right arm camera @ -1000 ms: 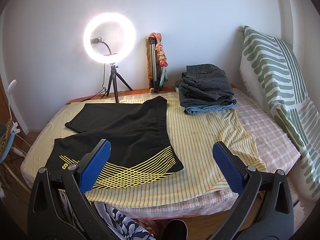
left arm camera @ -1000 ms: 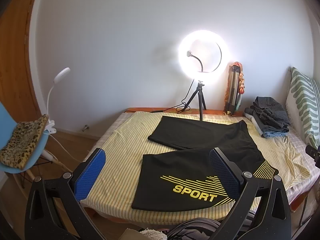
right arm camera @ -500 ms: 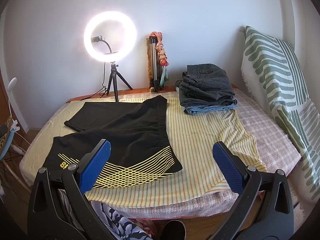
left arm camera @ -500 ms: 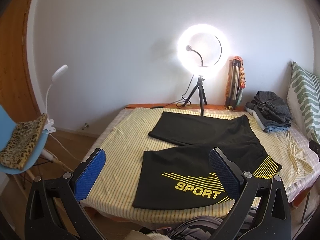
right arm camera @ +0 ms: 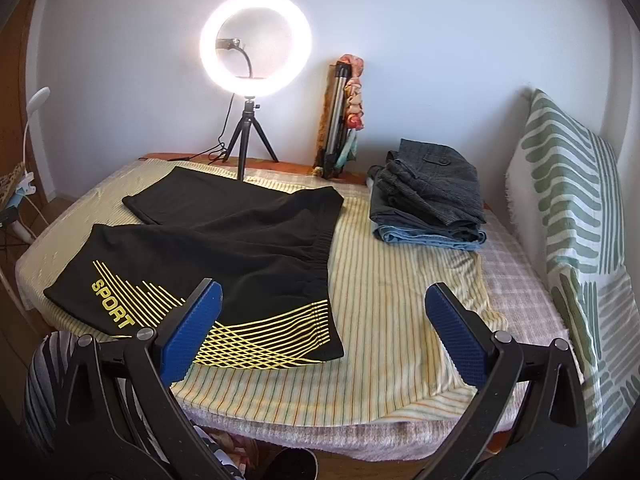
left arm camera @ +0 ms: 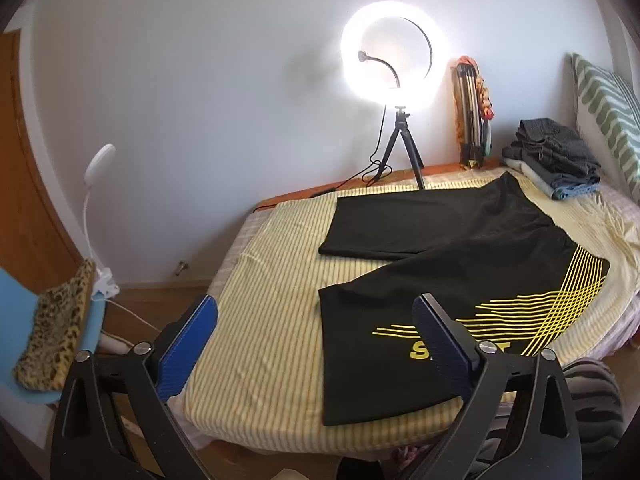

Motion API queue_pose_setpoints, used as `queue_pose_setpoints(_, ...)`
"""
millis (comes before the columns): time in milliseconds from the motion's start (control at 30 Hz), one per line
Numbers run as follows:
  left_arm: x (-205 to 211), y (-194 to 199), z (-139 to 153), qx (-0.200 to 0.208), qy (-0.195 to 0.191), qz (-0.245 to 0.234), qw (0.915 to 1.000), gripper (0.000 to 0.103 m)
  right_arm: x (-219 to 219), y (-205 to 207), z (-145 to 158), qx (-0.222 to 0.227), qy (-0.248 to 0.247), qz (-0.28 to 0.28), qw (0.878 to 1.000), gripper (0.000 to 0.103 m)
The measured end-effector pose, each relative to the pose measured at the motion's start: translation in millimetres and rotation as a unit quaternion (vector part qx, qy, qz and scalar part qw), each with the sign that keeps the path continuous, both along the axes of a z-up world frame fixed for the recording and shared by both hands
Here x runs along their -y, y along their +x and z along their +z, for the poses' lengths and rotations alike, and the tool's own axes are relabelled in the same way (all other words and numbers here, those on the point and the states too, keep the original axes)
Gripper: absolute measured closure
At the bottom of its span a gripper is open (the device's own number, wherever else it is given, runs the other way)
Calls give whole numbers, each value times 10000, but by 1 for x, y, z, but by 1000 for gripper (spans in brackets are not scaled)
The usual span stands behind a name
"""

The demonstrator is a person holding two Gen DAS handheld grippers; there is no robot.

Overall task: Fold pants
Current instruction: 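Move both tools toward the waistband of the black shorts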

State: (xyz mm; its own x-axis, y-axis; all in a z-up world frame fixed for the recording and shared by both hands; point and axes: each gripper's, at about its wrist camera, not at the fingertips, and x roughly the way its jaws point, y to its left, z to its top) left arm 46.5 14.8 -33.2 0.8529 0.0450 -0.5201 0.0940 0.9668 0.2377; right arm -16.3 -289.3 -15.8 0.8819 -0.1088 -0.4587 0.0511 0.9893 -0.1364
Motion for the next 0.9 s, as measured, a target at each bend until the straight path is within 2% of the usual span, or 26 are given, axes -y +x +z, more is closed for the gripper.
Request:
queue_pose_setpoints(200, -21, 36, 5, -257, -410, -71, 9988, 20, 4, 27, 5, -42, -81, 131, 9999, 4)
queue_pose_setpoints(333, -30, 65, 7, -345, -492, -76, 9982, 26, 7, 46, 14, 19, -126, 272, 9995, 4)
queue_pose_setpoints(467, -41, 97, 10, -476, -618, -119, 9969, 28, 12, 71, 23, -4, -156, 391, 9991, 6)
queue_pose_setpoints(567, -43, 119, 12, -506, -541, -143, 9971, 29, 16, 93, 27, -128, -237, 509, 9983, 12)
queue_pose_setpoints(633, -42, 135, 13, -548, -532, -223, 9968, 29, 19, 111, 29, -252, -272, 563, 9977, 13)
queue_pose_setpoints(833, -32, 192, 7, -891, -645, -438, 9930, 29, 28, 166, 33, -606, -338, 795, 9944, 22)
queue_pose_setpoints(900, -28, 212, 1, -1028, -721, -520, 9907, 29, 26, 186, 33, -734, -438, 963, 9917, 23)
